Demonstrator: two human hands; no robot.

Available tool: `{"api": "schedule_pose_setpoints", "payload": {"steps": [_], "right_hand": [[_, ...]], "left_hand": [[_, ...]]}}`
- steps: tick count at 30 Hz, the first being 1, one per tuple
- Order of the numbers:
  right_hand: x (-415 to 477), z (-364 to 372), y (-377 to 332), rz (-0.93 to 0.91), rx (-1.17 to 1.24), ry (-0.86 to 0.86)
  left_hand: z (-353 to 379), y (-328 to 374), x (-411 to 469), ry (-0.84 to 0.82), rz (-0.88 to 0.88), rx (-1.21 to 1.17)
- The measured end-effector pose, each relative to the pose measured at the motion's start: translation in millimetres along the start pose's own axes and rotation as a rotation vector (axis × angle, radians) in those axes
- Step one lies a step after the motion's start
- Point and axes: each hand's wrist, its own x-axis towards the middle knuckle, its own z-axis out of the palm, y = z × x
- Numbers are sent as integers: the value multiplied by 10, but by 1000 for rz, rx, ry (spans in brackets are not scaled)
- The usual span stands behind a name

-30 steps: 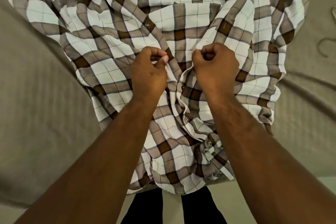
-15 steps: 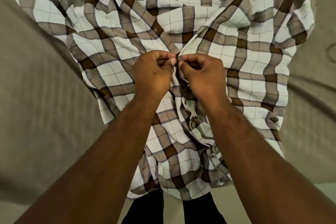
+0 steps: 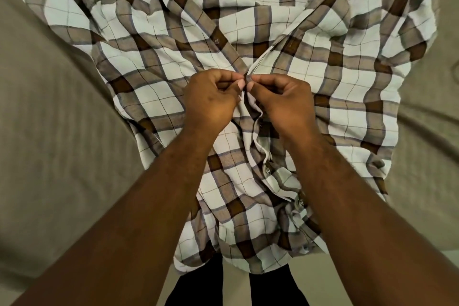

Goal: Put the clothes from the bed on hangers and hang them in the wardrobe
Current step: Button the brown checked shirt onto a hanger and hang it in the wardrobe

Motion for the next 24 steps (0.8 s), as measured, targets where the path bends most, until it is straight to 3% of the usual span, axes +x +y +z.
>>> {"api": "schedule_pose_setpoints", "payload": {"steps": [6,13,24], "right_hand": [[33,-81,-24,-16,30,-116],[47,26,40,-90,-91,-31],[35,87,-10,-129,-275,63]], "left_hand": [[-79,17,6,-74,-36,-57],[-126,38,-21,-109,-23,-86],[-58,-16,2,-22,1,-57]]}}
